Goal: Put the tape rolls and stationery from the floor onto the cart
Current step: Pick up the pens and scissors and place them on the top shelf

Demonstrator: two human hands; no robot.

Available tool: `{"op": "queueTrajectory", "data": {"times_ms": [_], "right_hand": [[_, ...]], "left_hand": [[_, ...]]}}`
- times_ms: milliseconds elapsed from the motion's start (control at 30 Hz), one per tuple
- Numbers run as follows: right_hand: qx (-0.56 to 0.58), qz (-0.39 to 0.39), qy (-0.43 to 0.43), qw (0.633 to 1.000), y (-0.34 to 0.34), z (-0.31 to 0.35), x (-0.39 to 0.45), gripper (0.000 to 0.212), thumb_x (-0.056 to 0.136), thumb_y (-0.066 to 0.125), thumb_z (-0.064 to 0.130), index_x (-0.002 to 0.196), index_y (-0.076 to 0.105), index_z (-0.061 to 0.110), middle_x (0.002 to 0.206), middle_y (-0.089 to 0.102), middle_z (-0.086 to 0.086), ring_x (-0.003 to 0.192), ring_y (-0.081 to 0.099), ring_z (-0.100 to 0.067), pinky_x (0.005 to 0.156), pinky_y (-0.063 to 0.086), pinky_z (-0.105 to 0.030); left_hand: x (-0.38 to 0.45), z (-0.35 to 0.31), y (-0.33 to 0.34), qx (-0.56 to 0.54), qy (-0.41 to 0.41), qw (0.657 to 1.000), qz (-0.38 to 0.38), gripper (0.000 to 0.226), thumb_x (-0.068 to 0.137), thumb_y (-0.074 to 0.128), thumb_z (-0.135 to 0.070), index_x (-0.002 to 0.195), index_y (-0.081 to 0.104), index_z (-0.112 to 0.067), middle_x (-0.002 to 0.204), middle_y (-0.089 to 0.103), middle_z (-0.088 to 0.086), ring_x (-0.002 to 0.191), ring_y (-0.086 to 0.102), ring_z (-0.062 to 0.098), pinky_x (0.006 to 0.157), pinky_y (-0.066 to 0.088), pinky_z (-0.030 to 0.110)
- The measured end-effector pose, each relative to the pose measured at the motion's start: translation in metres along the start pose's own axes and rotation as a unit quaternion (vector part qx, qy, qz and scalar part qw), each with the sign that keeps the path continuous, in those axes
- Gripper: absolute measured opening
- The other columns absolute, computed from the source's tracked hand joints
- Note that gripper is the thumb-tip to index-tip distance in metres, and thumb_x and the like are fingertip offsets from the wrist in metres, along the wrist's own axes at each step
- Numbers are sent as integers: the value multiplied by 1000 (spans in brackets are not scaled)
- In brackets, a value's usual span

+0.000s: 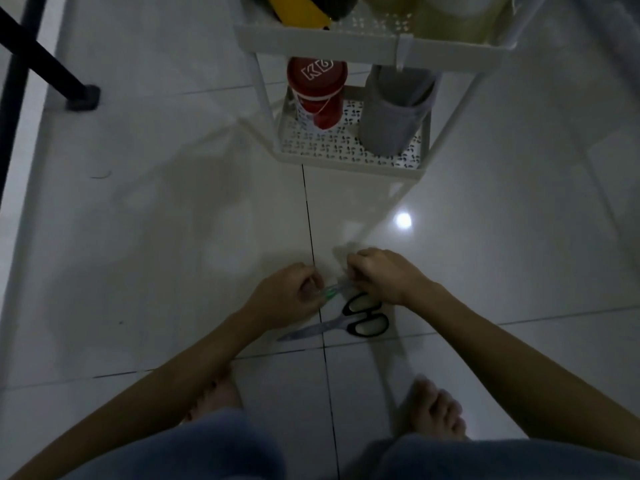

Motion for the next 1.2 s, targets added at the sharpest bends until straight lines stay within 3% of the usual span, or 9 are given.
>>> {"op": "queueTrajectory", "data": {"times_ms": [100, 200, 433, 600, 767, 867, 1033, 1133, 1200], "right_hand": [[10, -28, 45, 999, 0, -17, -8, 23, 95, 59, 27, 115, 58, 15, 109, 61, -10, 97, 60, -33, 71, 48, -39], [36, -43, 116, 992, -1, -33, -24, 15, 99, 55, 28, 107, 56, 16, 104, 56, -5, 89, 62, -31, 65, 52, -42], [184, -93, 250, 946, -6, -60, -60, 20, 83, 66, 23, 85, 50, 11, 78, 59, -6, 67, 56, -27, 57, 48, -39], [262, -128, 265, 919, -6, -64, -65, 15, 92, 59, 19, 95, 47, 11, 79, 60, -7, 64, 55, -22, 51, 40, -33], [284, -129, 226, 923, -18, -56, -58, 22, 98, 55, 26, 117, 54, 15, 99, 54, -1, 84, 54, -19, 69, 38, -31], [270, -160, 192, 930, -49, -49, -54, 13, 97, 57, 27, 107, 57, 18, 97, 50, 0, 81, 51, -16, 70, 34, -30], [248, -271, 115, 923, -142, -28, -48, 7, 94, 58, 31, 94, 56, 24, 89, 54, 4, 79, 51, -7, 67, 38, -28], [232, -347, 63, 907, -213, -6, -49, 14, 92, 60, 31, 100, 61, 20, 89, 60, 2, 79, 56, -12, 66, 44, -33], [230, -395, 26, 889, -263, 13, -56, 21, 92, 64, 27, 112, 61, 20, 90, 63, 7, 78, 59, -6, 65, 46, -27]], "left_hand": [[1, -11, 6, -25, -1, 999, -44, 49, 77, 78, -40, 112, 48, -24, 104, 47, -6, 72, 55, 16, 61, 49, 33], [5, -30, 14, 1, 37, 998, -59, 51, 75, 78, -47, 111, 48, -26, 111, 38, -9, 74, 50, 8, 60, 45, 23], [23, -48, 70, 197, 122, 965, 122, 103, 66, 74, -73, 151, 37, -28, 136, 51, -4, 117, 56, 18, 82, 55, 36], [32, -51, 65, 153, 132, 973, 109, 79, 63, 78, -60, 131, 52, -29, 118, 52, -4, 99, 60, 19, 74, 55, 37], [37, -55, 53, 33, 110, 990, 82, 50, 77, 78, -35, 116, 50, -25, 106, 64, -3, 93, 65, 16, 72, 53, 30], [46, -52, 26, -45, 74, 992, 89, 47, 81, 81, -32, 112, 47, -29, 100, 61, -7, 85, 60, 3, 67, 48, 22], [54, -77, -67, -155, 81, 985, 9, 50, 90, 77, -22, 128, 44, -27, 105, 65, 10, 79, 71, 23, 67, 58, 27], [54, -102, -132, -161, 103, 981, -37, 53, 94, 73, -24, 136, 41, -28, 110, 63, 3, 77, 72, 20, 71, 62, 41], [48, -124, -180, -175, 129, 973, -84, 54, 94, 73, -26, 136, 40, -34, 115, 65, -14, 85, 72, 12, 69, 61, 35]]}}
Point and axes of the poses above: each hand's wrist, its own x-axis towards the middle knuckle, its own y-axis out of the palm, z = x × y, the point moved 8 cm from there along x, towards the middle knuckle
